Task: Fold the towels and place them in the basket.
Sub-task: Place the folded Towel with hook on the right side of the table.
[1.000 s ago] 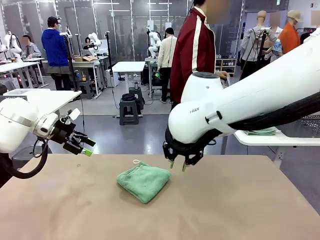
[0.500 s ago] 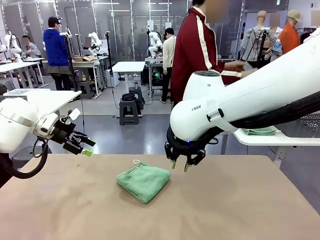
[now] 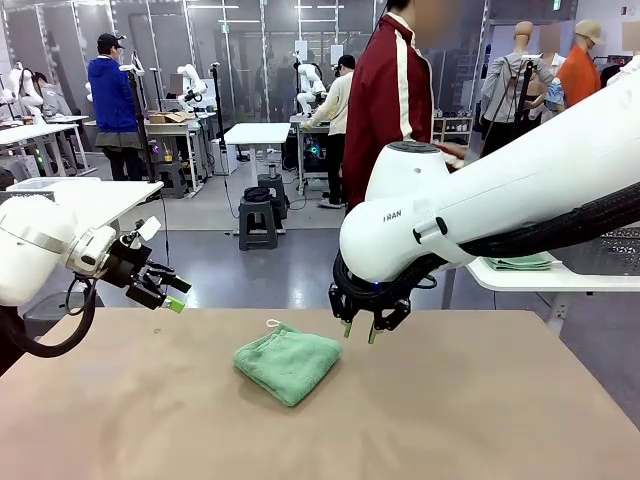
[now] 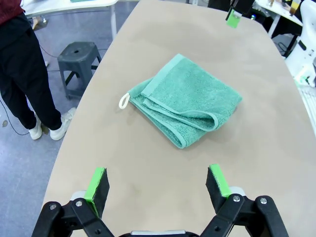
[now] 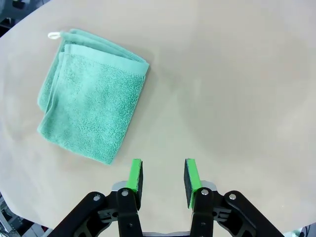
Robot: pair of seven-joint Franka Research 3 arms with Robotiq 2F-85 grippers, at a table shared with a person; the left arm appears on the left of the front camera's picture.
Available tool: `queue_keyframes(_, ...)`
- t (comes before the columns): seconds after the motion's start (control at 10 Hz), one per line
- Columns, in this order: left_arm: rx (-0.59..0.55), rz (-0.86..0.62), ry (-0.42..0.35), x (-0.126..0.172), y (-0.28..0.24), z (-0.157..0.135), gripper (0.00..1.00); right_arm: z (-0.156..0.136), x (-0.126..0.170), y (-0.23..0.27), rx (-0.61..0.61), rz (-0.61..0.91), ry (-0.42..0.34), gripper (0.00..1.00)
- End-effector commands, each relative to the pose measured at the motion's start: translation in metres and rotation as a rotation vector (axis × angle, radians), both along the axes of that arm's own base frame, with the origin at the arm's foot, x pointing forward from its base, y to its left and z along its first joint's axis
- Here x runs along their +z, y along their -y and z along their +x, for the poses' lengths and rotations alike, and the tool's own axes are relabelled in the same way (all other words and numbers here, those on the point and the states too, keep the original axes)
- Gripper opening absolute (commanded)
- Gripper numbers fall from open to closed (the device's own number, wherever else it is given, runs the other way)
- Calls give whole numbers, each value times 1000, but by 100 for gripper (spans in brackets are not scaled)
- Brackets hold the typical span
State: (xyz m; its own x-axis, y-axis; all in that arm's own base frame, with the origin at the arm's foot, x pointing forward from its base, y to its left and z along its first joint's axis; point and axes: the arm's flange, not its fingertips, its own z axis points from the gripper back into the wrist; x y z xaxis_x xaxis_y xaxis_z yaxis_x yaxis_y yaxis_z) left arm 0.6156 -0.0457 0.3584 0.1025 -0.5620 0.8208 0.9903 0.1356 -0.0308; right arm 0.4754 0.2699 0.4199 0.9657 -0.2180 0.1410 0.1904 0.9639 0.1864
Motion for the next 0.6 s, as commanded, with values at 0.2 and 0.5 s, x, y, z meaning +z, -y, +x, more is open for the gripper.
queue_keyframes(0.2,0,-3,0,2,0,-1,100,0,0,0,0,0,0,44)
queue_keyframes(0.5,0,-3,0,2,0,-1,100,-30,-24,-17,-134,65,-98,44)
